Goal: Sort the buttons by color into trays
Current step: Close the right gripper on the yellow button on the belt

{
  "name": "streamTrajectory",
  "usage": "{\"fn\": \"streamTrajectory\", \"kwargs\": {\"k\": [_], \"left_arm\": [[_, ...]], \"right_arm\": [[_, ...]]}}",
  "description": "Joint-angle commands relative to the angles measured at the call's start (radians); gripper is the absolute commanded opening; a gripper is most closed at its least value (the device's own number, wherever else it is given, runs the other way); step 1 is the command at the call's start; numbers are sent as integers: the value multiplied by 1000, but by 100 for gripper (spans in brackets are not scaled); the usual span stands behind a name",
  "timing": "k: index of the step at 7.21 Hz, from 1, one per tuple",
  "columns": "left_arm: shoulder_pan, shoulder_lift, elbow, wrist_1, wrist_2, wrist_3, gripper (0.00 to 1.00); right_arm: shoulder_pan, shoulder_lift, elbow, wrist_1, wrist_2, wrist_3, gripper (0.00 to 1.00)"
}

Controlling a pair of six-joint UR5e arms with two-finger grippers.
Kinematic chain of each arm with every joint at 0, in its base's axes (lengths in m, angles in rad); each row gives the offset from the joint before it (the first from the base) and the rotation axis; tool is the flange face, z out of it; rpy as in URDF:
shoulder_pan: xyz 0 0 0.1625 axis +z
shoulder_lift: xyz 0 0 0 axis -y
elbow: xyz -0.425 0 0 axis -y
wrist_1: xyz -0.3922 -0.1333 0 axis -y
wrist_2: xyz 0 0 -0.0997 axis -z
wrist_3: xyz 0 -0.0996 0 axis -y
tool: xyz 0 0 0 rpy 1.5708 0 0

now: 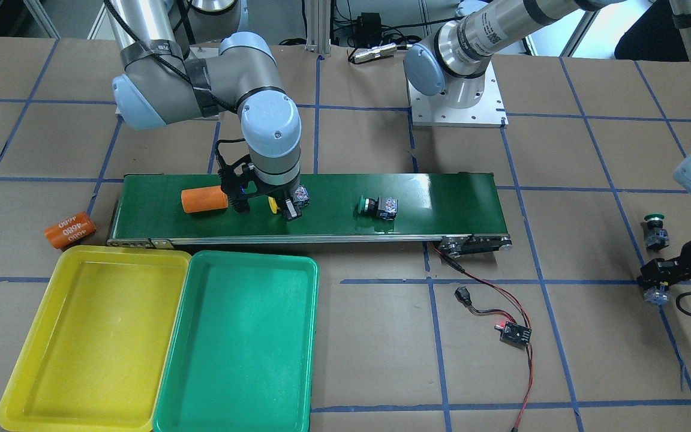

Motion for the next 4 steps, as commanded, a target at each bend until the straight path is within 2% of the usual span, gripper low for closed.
{"fn": "streamTrajectory", "kwargs": {"k": [1, 2, 3, 4], "left_arm": [[-4, 16, -13, -25, -7, -25, 5], [-4, 24, -10, -39, -7, -98, 4], [-11, 60, 4, -101, -7, -260, 4], [-43, 123, -4, -193, -9, -474, 4]], "right_arm": [[-44, -26, -18, 9, 0, -35, 0], [-93, -48, -19, 17, -2, -83, 0], [-167, -69, -25, 20, -3, -161, 0], [-299, -70, -30, 20, 1, -270, 0]]}}
